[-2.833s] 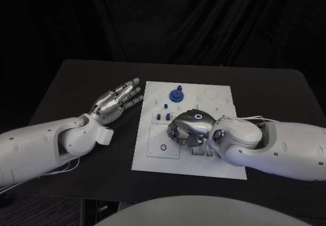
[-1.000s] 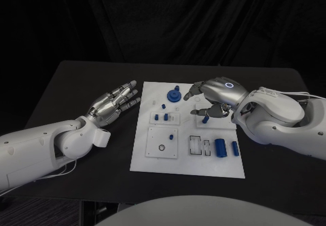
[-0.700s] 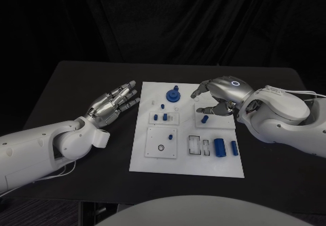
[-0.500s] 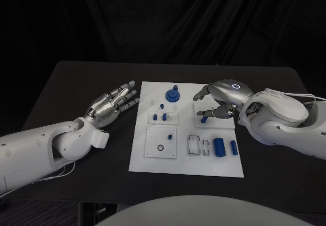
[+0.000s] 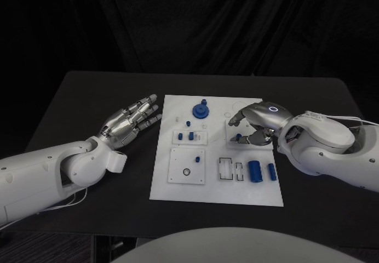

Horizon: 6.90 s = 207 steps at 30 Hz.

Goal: Assemble the parts on the task board

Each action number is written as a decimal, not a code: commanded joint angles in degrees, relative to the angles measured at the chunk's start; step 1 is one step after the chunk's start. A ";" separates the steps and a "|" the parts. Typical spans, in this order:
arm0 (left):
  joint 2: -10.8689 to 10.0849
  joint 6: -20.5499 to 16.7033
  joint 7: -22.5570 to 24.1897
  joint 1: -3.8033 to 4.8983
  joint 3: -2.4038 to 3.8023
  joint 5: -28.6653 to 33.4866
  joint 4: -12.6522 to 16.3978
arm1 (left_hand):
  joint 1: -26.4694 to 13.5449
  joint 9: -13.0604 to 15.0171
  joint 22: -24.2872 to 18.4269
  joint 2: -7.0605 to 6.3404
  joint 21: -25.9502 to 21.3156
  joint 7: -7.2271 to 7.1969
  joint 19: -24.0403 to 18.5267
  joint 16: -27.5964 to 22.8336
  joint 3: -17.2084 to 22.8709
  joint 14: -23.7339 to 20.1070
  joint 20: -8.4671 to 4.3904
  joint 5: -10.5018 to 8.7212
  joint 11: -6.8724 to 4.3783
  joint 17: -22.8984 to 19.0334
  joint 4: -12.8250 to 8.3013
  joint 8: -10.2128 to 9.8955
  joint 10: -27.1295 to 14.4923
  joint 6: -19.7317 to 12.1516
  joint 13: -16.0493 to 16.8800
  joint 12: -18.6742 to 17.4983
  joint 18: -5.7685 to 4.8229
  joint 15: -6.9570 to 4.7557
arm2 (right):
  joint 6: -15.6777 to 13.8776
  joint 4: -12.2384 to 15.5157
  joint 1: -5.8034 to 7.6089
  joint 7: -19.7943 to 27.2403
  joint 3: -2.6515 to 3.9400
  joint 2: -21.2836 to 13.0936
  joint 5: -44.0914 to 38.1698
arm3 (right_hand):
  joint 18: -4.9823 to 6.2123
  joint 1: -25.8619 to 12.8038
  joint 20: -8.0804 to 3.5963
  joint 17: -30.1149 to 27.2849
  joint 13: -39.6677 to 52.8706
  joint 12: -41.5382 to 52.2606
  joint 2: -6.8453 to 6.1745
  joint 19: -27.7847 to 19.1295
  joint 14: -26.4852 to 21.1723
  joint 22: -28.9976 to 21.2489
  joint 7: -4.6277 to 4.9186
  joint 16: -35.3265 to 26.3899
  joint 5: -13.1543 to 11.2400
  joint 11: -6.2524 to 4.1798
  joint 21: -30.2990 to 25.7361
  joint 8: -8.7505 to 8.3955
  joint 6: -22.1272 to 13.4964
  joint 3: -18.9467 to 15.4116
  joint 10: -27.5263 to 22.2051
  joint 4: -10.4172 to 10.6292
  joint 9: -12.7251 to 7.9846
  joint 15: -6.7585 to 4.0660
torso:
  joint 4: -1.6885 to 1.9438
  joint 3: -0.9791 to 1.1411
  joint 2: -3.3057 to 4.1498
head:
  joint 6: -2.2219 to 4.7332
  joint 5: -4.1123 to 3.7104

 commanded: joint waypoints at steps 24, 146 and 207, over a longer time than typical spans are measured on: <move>0.36 0.51 0.36 -0.40 0.04 0.21 -0.22 | 0.53 0.07 0.01 0.04 0.15 0.26 0.12 -0.08 -0.01 -0.05 0.32 0.24 0.54 -0.08 -0.20 0.28 -0.06 0.22 0.09 0.23 0.10 0.30 | 3.57 -1.48 -1.42 -1.80 0.02 0.30 0.51 | -0.78 8.03 -0.61 0.30 -0.66 -2.78 1.55 -0.60 1.36 10.25 -1.62 -0.56 8.21 -1.16 -0.54 1.66 4.84 5.32 7.19 -3.22 0.96 -0.78 | -0.01 -0.02 -0.14 | 0.00 -0.05; 1.81 1.80 -0.58 -1.41 0.04 0.21 -2.11 | 0.78 0.03 -0.23 0.67 0.09 0.42 0.08 -0.14 0.50 -0.14 0.28 1.14 0.67 -0.13 -0.90 0.30 -0.32 -0.07 0.04 0.21 0.00 0.33 | 5.66 -0.03 -6.17 8.90 0.05 17.35 -12.05 | -1.05 11.40 -3.27 -0.78 -1.64 -10.05 1.63 0.10 1.88 10.58 -2.91 -1.70 2.13 -4.36 0.56 6.54 13.51 8.83 21.38 -6.05 10.11 -3.58 | -0.03 -0.05 -0.12 | 0.00 2.57; -0.67 -1.61 3.90 -1.96 0.04 -0.42 0.82 | 0.39 0.32 -0.78 0.82 -0.07 0.78 -0.18 -0.10 0.41 -0.09 -1.13 1.36 1.16 -0.10 -0.99 1.17 0.27 2.20 0.27 1.85 -0.20 -0.92 | -4.69 6.84 -0.86 -4.77 -0.01 -11.82 17.12 | -0.83 0.27 -4.40 12.07 81.59 66.32 3.26 -0.46 4.96 10.40 -4.39 5.94 -3.28 -6.58 -2.34 14.68 8.87 -2.07 42.45 -0.09 6.53 -4.86 | -0.28 -0.37 -0.31 | 0.00 -5.44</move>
